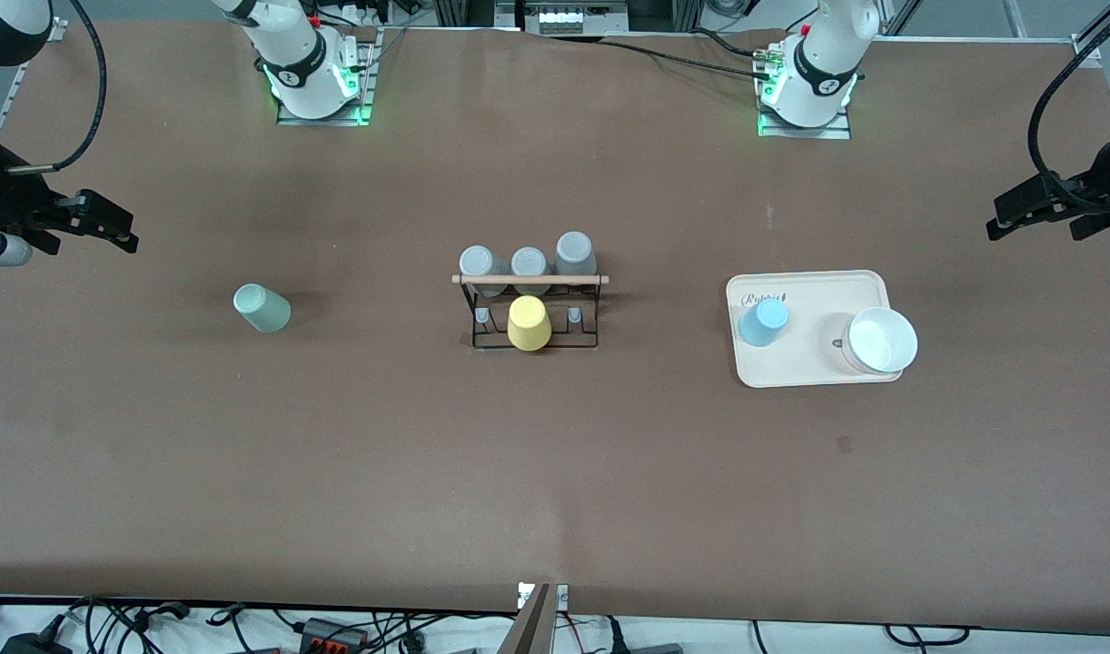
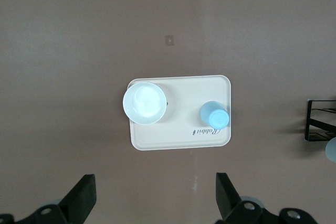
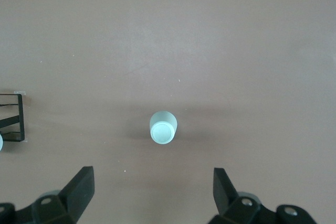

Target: Hang scattered cups on rack with three cups

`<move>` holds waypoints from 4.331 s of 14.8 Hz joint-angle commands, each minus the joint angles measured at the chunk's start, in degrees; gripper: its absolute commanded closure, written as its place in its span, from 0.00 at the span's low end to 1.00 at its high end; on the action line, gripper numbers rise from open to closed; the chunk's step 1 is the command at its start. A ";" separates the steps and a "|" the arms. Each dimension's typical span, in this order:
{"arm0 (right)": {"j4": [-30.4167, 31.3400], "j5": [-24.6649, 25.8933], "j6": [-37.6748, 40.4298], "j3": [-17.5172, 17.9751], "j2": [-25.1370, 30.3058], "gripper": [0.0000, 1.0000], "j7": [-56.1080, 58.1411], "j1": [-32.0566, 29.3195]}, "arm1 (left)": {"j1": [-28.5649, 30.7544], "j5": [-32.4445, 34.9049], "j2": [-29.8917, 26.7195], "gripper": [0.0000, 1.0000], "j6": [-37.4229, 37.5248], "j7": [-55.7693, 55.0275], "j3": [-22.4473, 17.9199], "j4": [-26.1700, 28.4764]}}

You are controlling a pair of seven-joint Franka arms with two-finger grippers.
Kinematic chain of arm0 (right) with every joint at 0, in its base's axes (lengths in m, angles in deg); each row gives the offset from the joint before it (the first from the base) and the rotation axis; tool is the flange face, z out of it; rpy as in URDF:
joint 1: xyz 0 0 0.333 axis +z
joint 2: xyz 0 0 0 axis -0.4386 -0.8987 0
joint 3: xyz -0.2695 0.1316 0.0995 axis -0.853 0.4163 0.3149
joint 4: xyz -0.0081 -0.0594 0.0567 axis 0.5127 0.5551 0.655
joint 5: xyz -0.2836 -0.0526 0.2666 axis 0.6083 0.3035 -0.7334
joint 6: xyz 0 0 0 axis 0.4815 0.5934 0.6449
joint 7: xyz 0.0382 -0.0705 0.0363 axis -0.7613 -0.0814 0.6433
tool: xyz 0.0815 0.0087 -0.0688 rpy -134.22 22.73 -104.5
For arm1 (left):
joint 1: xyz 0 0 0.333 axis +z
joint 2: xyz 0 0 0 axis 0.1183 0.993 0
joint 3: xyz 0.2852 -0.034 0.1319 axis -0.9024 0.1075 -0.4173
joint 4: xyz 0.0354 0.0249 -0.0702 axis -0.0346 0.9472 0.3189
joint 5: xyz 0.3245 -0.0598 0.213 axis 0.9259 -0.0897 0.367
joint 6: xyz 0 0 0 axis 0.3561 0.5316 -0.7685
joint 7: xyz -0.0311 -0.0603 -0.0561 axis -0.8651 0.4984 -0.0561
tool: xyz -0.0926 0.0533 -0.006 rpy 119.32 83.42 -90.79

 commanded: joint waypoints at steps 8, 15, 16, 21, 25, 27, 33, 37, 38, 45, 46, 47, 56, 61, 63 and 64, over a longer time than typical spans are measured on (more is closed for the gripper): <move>0.09 -0.76 0.25 0.09 0.68 0.00 0.48 -0.07 | 0.18 -0.53 0.22 0.00 0.81 0.31 0.66 -0.43; 0.09 -0.84 0.25 0.09 0.50 0.00 0.48 -0.07 | -1.58 -1.68 4.26 0.00 -3.47 -6.52 4.78 4.47; 0.09 -0.84 0.25 0.09 0.50 0.00 0.48 -0.07 | -1.58 -1.59 4.26 0.00 -6.45 -8.46 5.84 7.10; 0.09 -0.84 0.34 0.01 0.50 0.00 0.48 -0.16 | -1.93 -1.50 4.44 0.00 -19.11 -13.22 9.01 19.66; 0.09 -0.84 0.25 0.01 0.50 0.00 0.48 -0.16 | -2.02 -1.24 7.50 0.00 -30.36 -16.38 10.77 27.42; 0.09 -0.84 0.34 0.01 0.50 0.00 0.48 -0.16 | -3.50 -0.97 9.96 0.00 -34.94 -18.32 10.69 29.62; 0.09 -0.84 0.34 0.09 0.42 0.00 0.39 -0.16 | -3.95 -0.80 15.07 0.00 -41.55 -20.17 10.69 33.23; 0.09 -0.84 0.34 0.01 0.42 0.00 0.39 -0.16 | -3.95 0.87 16.48 0.00 -46.81 -20.17 10.69 36.47; 0.09 -0.84 0.34 0.09 0.42 0.00 0.39 -0.16 | -3.95 1.05 16.83 0.00 -47.96 -20.26 10.60 36.83; 0.09 -0.84 0.43 0.01 0.33 0.00 0.39 -0.16 | -4.04 5.44 18.24 0.00 -49.02 -23.59 10.69 38.15; 0.09 -0.84 0.43 0.09 0.33 0.00 0.39 -0.16 | -4.04 5.44 18.24 0.01 -49.02 -23.68 10.69 38.15; 0.09 -0.84 0.51 0.01 0.33 0.00 0.39 -0.16 | -4.04 5.44 18.24 0.06 -49.02 -23.95 10.69 38.15; 0.09 -0.84 0.78 0.01 0.33 0.00 0.39 -0.16 | -3.86 5.44 17.19 0.50 -42.63 -23.86 10.69 33.34; 0.09 -0.84 0.78 0.01 0.33 0.00 0.39 -0.16 | -4.12 4.83 17.18 0.50 -30.23 -27.09 10.86 19.20; 0.00 -0.84 0.78 0.01 0.33 0.00 0.39 -0.16 | -4.65 4.48 17.18 0.50 -26.98 -32.18 13.22 14.71; 0.09 -0.84 0.69 0.01 0.33 0.00 0.39 -0.16 | -5.00 4.48 17.27 0.50 -25.74 -35.26 14.10 13.03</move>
